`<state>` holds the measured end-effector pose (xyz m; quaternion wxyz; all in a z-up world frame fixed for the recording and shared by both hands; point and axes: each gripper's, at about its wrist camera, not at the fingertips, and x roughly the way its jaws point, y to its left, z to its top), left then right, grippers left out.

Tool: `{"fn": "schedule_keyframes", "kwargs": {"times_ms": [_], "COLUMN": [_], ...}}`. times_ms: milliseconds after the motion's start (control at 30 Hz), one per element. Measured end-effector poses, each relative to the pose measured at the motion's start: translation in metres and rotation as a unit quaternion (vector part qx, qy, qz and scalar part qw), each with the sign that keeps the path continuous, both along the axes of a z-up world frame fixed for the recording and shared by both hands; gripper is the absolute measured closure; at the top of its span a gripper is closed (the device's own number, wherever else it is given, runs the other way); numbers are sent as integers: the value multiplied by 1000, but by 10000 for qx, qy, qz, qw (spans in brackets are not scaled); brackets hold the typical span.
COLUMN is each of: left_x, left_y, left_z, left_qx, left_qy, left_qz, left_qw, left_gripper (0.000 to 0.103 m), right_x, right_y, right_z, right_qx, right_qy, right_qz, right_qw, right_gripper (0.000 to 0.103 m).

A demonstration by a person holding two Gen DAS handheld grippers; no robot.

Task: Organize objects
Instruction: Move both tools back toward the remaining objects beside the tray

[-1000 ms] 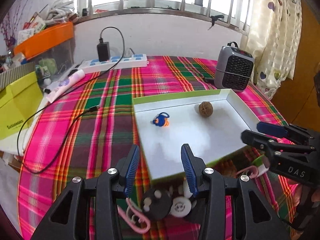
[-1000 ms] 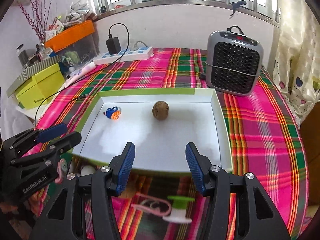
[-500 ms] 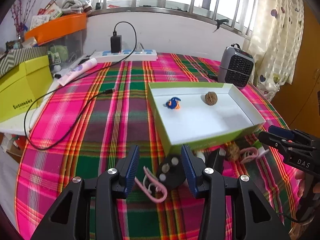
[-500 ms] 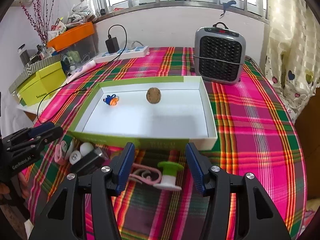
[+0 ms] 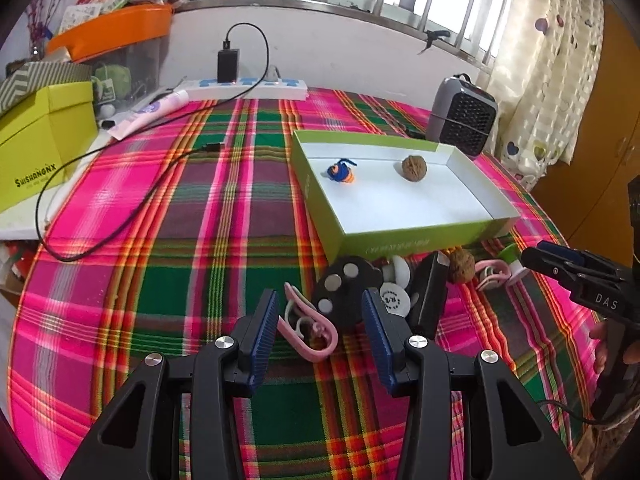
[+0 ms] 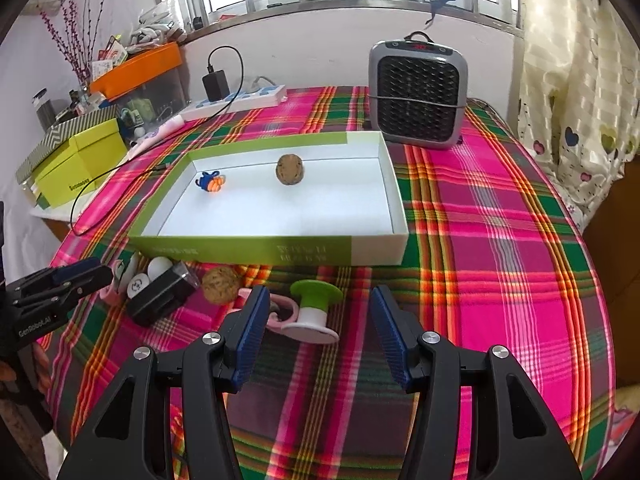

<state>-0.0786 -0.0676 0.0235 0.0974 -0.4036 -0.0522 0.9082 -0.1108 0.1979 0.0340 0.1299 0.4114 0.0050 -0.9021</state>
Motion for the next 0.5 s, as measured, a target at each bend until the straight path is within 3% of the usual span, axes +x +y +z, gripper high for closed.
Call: {"fn": "schedule_keyframes", "kwargs": {"times_ms": [500], "left_x": [3], "left_y": [-11], "left_z": [-11], "left_qx": [-269], "left_qy": [-193], "left_qz": [202], "left_qw": [9992], "left_gripper": [61], "right_x": [0], "right_y": [8], "right_z": [-9], "right_qx": [-76], "right_qy": [-134], "right_qz": [-16], "right_qw": [9999], "right_gripper": [49]}}
